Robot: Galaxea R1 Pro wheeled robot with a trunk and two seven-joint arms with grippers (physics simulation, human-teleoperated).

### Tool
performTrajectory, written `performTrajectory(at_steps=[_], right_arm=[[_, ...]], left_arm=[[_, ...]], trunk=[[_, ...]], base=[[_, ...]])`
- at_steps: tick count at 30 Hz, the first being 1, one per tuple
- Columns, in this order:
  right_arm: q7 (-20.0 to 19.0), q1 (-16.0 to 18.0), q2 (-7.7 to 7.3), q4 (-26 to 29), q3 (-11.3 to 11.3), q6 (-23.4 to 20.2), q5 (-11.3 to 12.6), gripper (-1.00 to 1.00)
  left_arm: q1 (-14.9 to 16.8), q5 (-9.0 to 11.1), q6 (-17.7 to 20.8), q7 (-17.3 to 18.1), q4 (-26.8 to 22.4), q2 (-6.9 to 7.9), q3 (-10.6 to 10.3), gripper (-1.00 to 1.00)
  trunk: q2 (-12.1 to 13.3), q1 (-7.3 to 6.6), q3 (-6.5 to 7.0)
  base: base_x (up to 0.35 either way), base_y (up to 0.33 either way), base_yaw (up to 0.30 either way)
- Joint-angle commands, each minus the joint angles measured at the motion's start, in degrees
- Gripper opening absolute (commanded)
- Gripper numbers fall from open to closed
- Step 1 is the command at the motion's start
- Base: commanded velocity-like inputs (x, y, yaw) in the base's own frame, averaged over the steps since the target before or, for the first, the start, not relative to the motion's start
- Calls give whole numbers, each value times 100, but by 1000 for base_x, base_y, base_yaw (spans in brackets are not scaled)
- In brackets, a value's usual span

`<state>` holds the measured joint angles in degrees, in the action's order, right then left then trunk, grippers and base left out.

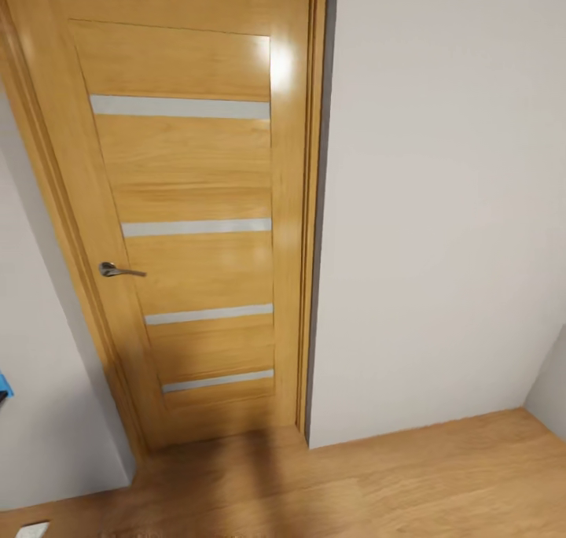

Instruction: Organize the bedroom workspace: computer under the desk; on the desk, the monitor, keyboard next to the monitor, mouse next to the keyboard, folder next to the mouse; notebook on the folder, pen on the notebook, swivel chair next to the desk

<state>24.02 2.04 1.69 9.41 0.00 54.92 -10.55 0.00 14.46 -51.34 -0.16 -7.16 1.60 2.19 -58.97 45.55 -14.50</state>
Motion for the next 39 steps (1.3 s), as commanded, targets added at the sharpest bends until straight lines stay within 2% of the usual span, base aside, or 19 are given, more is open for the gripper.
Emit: performTrajectory(at_steps=[1,28,34,37,39], right_arm=[[60,4,2,-2,0,1,-59,100],[59,1,6,-1,0,1,-61,100],[59,3,5,0,0,1,-61,100],[59,0,7,0,0,1,-61,100],[59,1,7,3,0,1,-61,100]], left_arm=[[0,-15,-8,-2,-7,-1,22,100],[0,-14,-25,-2,-13,-3,39,100],[0,53,-18,-9,-21,-26,91,100],[0,270,-10,-3,-22,-31,177,100],[0,295,-7,-2,-22,-30,183,100]], trunk=[[-5,0,-9],[-5,0,-73],[236,-131,21],[356,-197,68],[437,-241,99]], base=[[0,0,288],[0,0,288],[0,0,288],[0,0,288],[0,0,258]])
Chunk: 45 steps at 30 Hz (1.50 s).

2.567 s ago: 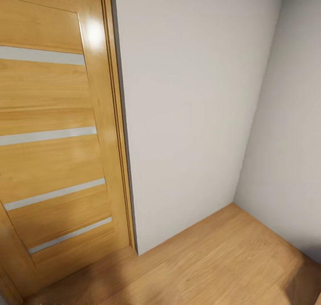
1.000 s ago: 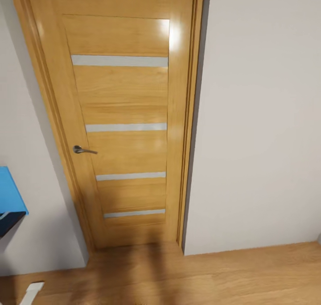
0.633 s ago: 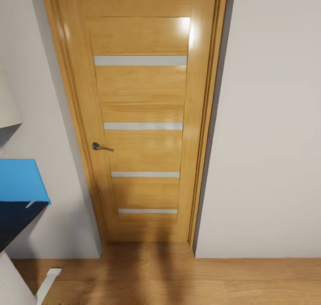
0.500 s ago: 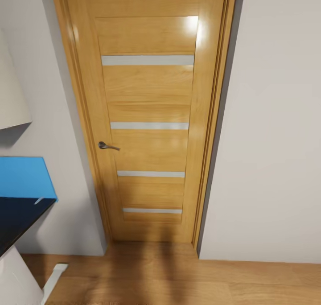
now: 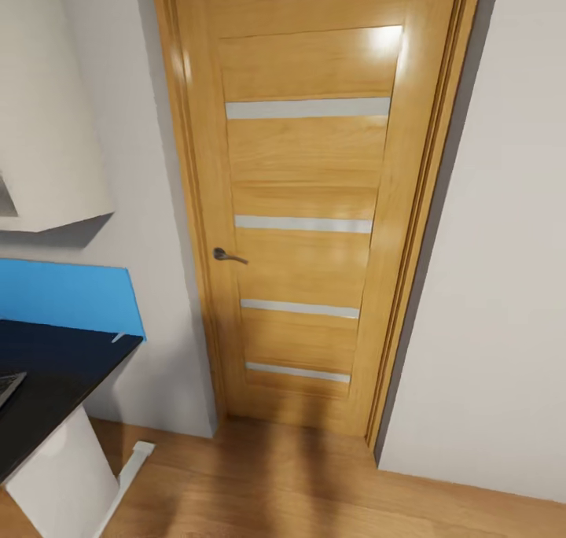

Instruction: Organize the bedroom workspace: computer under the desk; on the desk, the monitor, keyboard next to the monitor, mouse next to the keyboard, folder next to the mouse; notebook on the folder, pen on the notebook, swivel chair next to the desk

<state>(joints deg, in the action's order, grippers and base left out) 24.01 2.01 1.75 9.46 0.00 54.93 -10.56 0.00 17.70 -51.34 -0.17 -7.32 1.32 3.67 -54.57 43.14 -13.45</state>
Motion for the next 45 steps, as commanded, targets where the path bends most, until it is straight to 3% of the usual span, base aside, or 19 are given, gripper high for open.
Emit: performTrajectory(at_steps=[1,5,10,13,33,34,35,45], right_arm=[[60,2,1,-3,0,0,-60,100],[60,5,1,-5,2,2,-60,100],[60,6,1,-3,0,0,-60,100],[60,7,1,-1,0,5,-60,100],[53,6,17,-42,26,16,-100,100],[29,3,6,-51,125,26,-349,100],[31,2,3,-51,150,26,-450,100],[58,4,11,-59,151,18,-508,100]], left_arm=[[0,-6,5,2,-6,-1,40,100],[0,9,196,1,-20,5,44,100],[0,10,895,-1,-134,14,42,100],[0,3,1086,19,-220,10,49,100],[0,-38,1127,60,-252,8,21,100],[0,-40,1131,61,-252,4,20,100],[0,-41,1132,61,-252,5,20,100],[0,-39,1130,54,-252,7,20,100]], trunk=[[37,-22,11],[197,-110,80],[358,-198,151],[358,-198,151],[358,-198,149],[358,-198,149],[358,-198,149],[358,-198,149]], base=[[0,0,128],[0,0,65],[0,0,93],[0,0,223],[0,0,220],[0,0,4],[0,0,2],[0,0,161]])
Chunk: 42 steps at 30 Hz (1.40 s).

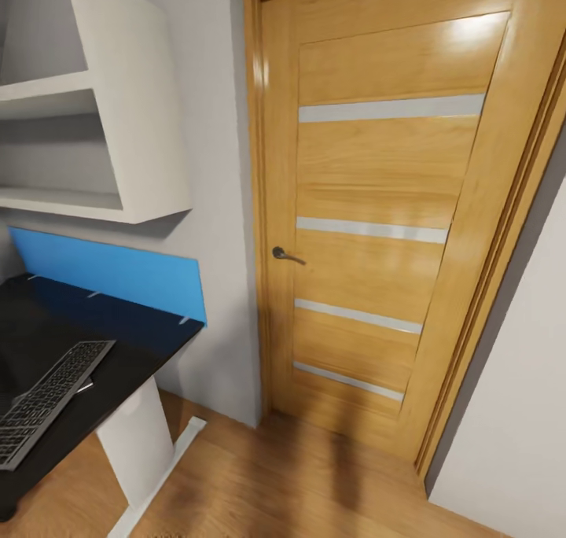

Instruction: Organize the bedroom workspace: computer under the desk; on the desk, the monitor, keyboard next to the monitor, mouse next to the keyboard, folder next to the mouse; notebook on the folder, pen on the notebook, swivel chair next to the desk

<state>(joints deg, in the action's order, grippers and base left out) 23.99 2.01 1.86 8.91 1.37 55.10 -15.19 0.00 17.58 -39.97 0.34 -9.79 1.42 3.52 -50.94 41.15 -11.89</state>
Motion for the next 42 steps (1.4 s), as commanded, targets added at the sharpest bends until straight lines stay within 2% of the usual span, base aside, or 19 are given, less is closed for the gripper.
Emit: performTrajectory(at_steps=[1,19,20,23,27,42], right_arm=[[61,5,0,-3,13,5,-45,100],[71,4,8,-3,48,25,-71,100],[71,4,8,-3,48,24,-72,100],[71,4,8,-3,48,21,-72,100],[71,5,8,-3,48,14,-72,100],[71,3,8,-4,48,17,-72,100]], left_arm=[[0,-27,-8,4,-6,-2,35,100],[0,-27,-161,1,-5,-7,35,100],[0,-25,-429,-1,4,-3,39,100],[0,-16,-859,1,43,-5,42,100],[0,-11,-1203,1,107,-16,43,100],[0,-9,-1318,1,130,-23,44,100]], trunk=[[-5,1,-7],[-5,1,-7],[-5,1,-7],[-5,1,-7],[-5,1,-7],[-5,1,-7]], base=[[0,0,274],[0,0,281],[0,0,282],[0,0,281],[0,0,281],[0,0,281]])
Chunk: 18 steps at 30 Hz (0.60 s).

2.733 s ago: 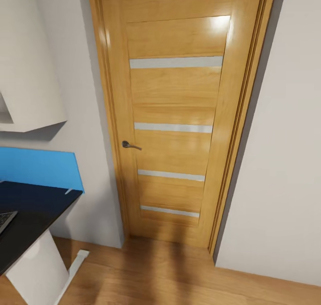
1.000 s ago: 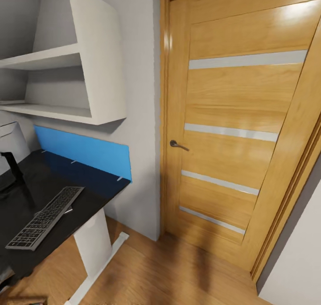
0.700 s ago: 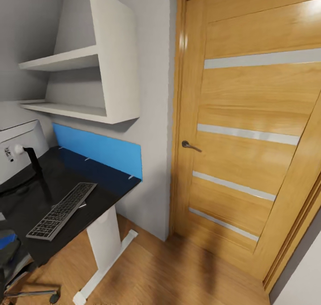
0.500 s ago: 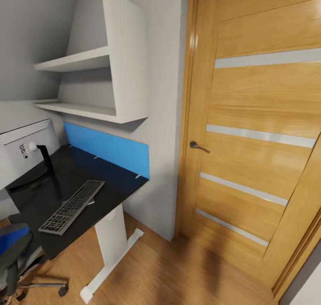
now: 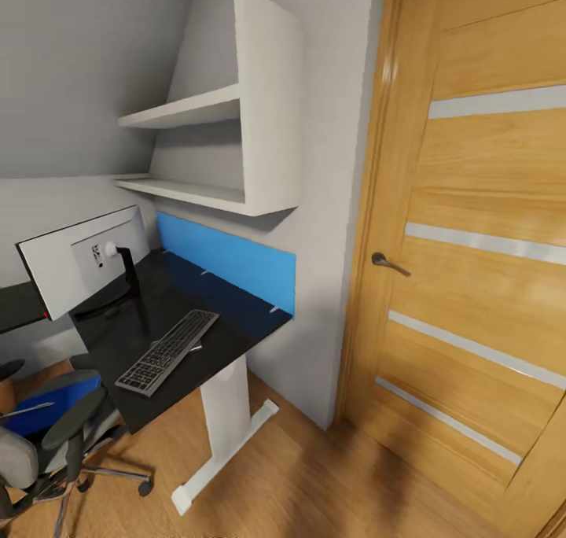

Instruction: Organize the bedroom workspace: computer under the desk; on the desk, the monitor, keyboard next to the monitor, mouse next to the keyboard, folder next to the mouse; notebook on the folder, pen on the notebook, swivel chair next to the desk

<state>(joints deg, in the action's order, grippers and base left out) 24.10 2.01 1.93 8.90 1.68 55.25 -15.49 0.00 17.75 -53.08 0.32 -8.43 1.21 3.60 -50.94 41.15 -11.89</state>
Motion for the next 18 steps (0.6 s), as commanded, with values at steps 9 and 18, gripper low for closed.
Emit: performTrajectory(at_steps=[9,18], right_arm=[[47,5,-4,-10,18,-22,-47,100],[26,4,-17,-11,16,-23,-42,100]], left_arm=[[0,-27,-11,3,-7,-6,36,100],[0,-29,-9,9,-5,-7,36,100]], trunk=[[-5,1,-8],[-5,1,-29]], base=[[0,0,281],[0,0,281]])
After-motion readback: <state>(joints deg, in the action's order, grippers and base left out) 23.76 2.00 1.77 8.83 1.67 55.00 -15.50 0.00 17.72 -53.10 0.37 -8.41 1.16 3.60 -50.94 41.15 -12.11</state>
